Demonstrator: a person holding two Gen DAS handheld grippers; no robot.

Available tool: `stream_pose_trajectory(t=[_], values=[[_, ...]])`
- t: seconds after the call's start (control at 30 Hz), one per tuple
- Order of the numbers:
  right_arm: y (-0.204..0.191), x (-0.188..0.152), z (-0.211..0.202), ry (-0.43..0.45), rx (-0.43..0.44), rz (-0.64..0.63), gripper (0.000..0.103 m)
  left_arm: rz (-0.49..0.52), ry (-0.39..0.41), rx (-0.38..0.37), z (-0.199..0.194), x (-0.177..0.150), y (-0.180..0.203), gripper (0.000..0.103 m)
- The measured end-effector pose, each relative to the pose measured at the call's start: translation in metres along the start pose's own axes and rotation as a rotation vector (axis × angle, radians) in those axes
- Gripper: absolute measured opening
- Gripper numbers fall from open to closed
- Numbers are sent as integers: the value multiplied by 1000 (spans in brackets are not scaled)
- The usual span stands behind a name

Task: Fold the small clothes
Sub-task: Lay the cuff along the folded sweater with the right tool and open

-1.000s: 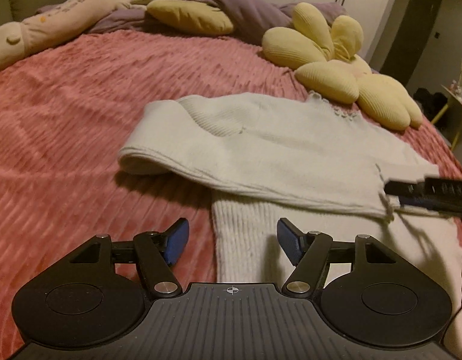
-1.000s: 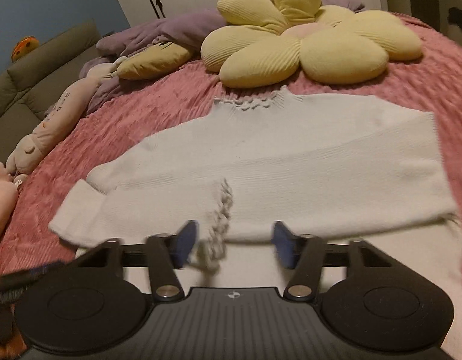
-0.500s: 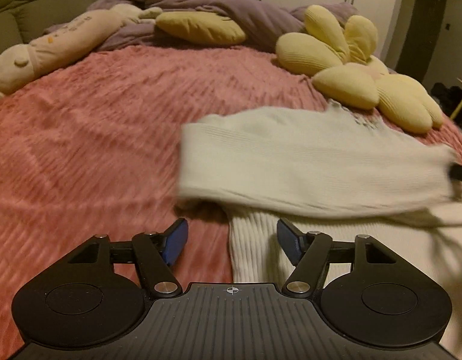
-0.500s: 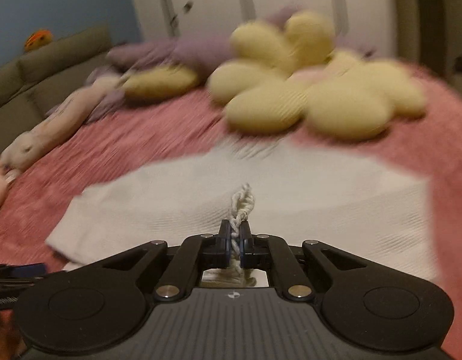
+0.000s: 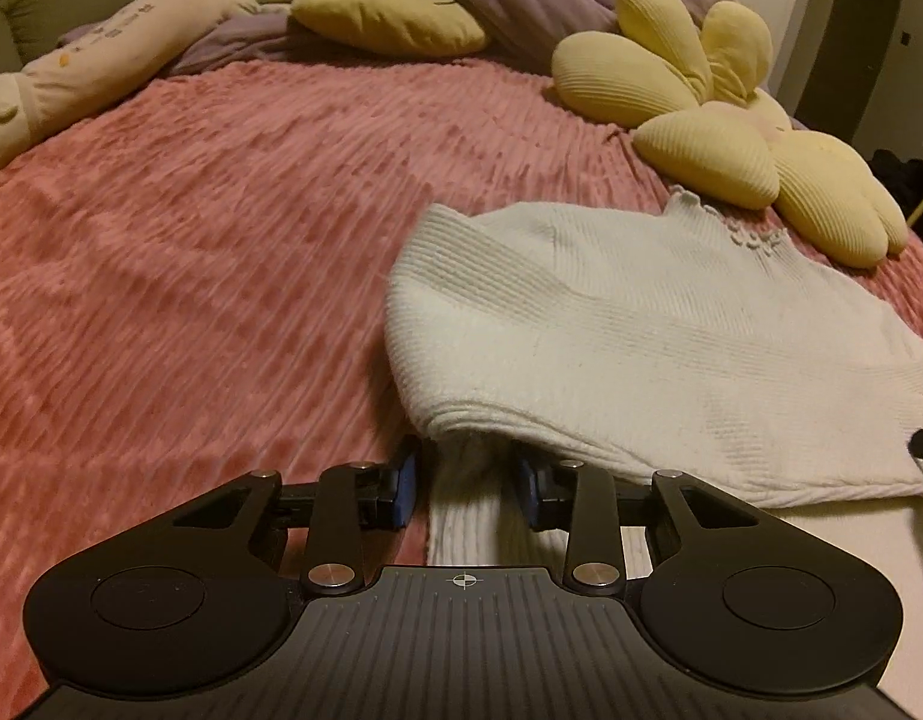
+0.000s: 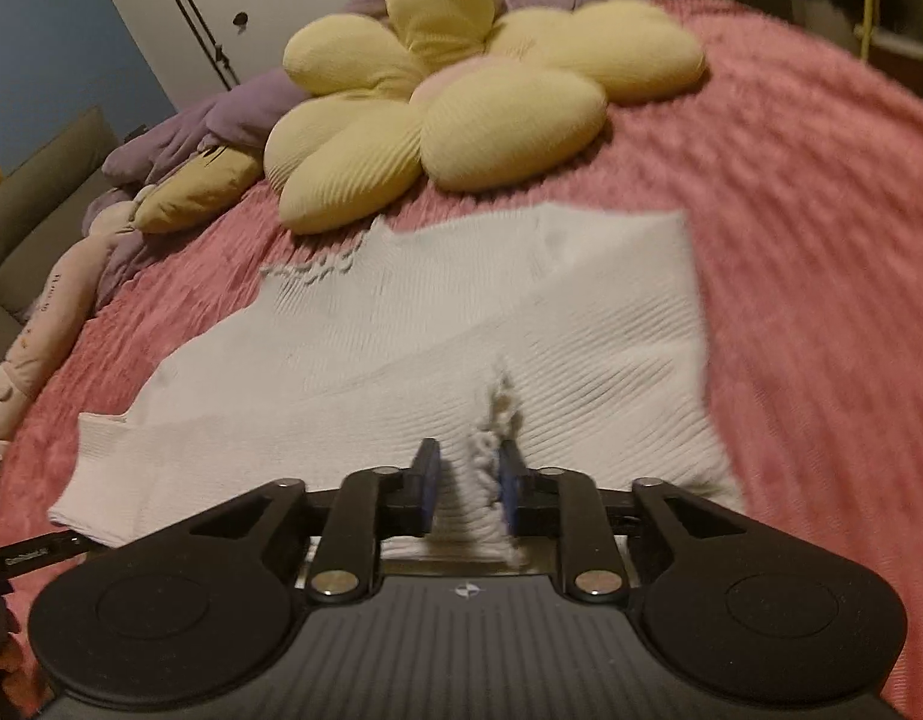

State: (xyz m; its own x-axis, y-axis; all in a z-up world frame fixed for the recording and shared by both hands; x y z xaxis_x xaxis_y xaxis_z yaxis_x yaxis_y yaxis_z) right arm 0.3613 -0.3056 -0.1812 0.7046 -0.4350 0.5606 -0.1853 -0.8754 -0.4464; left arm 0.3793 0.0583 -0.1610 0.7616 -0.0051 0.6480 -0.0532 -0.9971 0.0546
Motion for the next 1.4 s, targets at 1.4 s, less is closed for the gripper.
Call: stream_pose_trajectory(t=[1.4], values=[[37,35,-23,222,-286,-253,6,11,110,20,-43,19,-2,60]])
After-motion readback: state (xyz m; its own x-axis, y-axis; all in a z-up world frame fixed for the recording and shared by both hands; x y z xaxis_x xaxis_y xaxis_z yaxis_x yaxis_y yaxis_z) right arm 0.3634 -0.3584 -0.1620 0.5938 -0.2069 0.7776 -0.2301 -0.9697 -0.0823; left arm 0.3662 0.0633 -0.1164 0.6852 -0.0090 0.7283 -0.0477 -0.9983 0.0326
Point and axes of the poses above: each gripper's, at about its wrist camera, not at the fingertips, and z roughly the way its jaws point, y to its right, x to its top, the point moved 9 cm from there along z, roughly the way its jaws point, and after that the axes turned 5 degrees about z, right-handed, at the moved point
